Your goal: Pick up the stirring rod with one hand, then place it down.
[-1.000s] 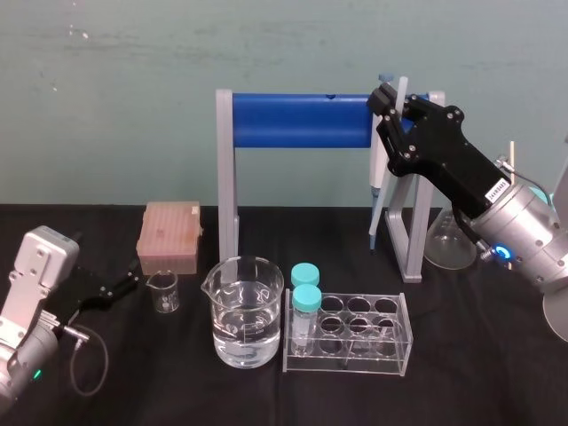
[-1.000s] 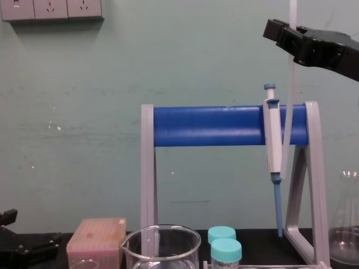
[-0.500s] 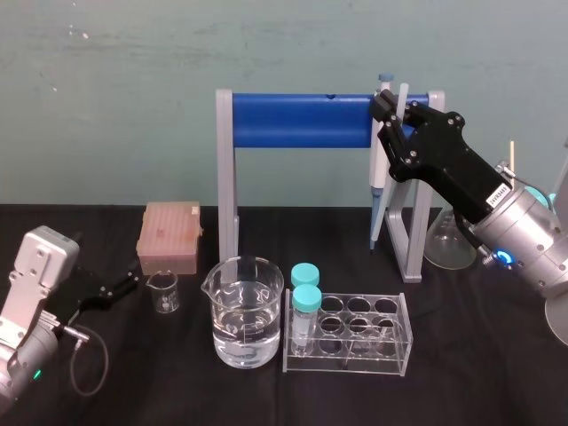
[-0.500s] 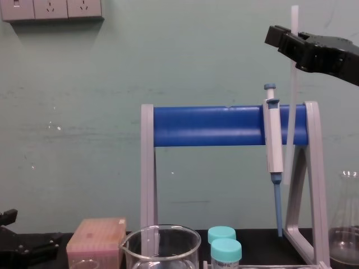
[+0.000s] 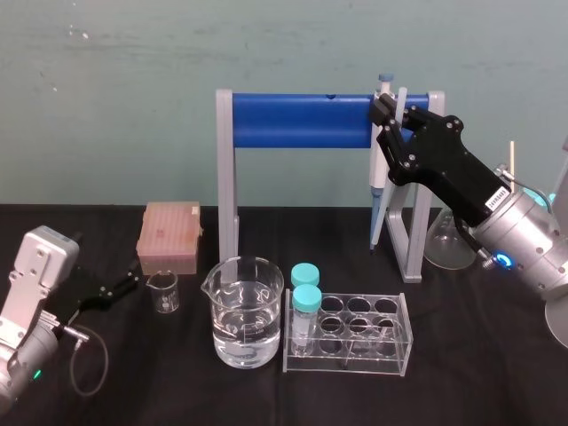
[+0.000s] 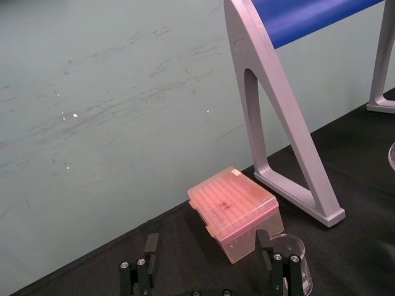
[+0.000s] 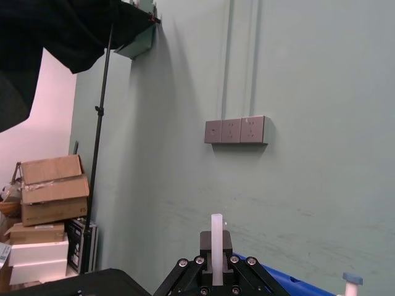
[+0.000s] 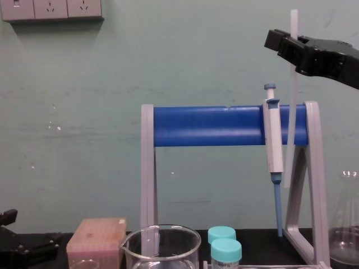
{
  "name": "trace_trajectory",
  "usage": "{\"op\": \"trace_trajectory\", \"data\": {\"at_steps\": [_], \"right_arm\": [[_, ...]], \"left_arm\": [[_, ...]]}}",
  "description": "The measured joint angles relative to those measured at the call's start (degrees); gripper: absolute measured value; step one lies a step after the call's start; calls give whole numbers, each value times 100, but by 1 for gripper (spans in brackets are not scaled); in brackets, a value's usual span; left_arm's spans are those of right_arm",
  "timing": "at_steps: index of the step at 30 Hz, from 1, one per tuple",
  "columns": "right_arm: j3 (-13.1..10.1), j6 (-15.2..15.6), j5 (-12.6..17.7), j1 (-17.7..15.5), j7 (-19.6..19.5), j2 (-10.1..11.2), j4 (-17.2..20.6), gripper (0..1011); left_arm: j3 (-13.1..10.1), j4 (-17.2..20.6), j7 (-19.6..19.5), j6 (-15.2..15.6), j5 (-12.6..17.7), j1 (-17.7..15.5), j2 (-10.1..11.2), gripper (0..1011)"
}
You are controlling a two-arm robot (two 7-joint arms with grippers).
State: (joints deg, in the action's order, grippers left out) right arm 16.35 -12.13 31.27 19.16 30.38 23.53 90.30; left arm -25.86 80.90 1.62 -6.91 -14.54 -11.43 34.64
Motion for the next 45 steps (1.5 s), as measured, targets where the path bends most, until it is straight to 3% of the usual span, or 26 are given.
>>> {"op": "trace_trajectory", "data": {"at_steps": [45], "right_arm": [[32,58,58,-56,67,79,22,67]], "left_arm": [[0,0,0,0,0,0,0,1000]]}}
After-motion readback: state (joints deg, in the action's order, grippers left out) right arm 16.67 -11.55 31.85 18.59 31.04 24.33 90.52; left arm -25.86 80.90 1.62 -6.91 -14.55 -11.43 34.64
